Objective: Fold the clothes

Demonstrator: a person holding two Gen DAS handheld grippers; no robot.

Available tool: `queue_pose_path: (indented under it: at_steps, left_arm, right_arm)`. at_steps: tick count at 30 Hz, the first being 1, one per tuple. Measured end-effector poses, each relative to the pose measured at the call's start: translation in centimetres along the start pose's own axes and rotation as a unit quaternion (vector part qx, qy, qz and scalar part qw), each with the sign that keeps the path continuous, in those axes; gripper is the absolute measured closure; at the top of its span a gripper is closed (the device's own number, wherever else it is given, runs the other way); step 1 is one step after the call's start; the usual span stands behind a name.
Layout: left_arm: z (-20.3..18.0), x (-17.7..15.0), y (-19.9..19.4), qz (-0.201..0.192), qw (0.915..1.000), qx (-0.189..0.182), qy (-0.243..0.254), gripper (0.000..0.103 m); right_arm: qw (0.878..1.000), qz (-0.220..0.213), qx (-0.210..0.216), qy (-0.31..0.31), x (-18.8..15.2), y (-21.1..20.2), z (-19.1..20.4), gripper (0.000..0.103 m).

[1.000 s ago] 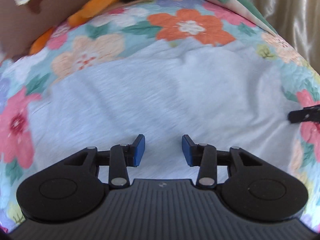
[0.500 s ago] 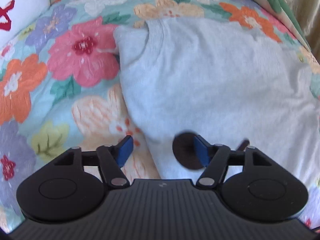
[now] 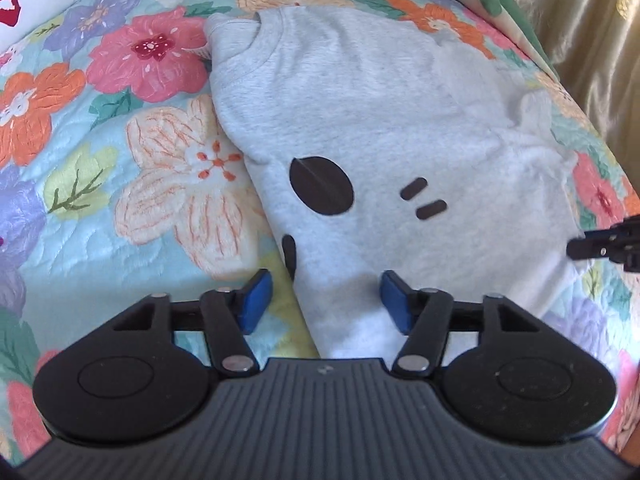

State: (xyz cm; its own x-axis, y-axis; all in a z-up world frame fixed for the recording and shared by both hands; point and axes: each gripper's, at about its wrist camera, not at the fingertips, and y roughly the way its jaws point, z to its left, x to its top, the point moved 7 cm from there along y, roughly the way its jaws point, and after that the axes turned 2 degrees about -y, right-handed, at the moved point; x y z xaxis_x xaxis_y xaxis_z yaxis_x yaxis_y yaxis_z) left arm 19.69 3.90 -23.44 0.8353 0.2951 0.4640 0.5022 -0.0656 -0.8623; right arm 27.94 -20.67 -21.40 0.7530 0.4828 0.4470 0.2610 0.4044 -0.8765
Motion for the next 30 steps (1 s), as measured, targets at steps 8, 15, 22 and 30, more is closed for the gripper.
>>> queue_pose_path:
  at_steps: [8, 15, 22, 30]
  left_arm:
    - [-0.4, -0.2, -1.4, -0.010, 0.9991, 0.032, 0.027, 0.047]
    - [-3.8, 1.7, -5.3, -0.094, 0.9931, -0.053, 0.047, 0.047]
    - [-6.6, 1.8, 1.0, -0.013, 0.9956, -0.085, 0.037, 0.047]
    - [-5.0, 2.3, 2.4, 0.007, 0.9953, -0.095, 0.012, 0.048]
  right_arm:
    - [0.998, 0.022, 0.011, 0.058, -0.7, 0.8, -1.6, 0.092]
    - [0.987, -0.057, 0.042, 0.143, 0.8, -1.8, -3.5, 0.040]
    - [0.948, -0.075, 0.118, 0.286, 2.0, 2.2, -5.9, 0.035]
    - [0.940, -0.171, 0.074, 0.287, 3.3, 2.9, -5.8, 0.040]
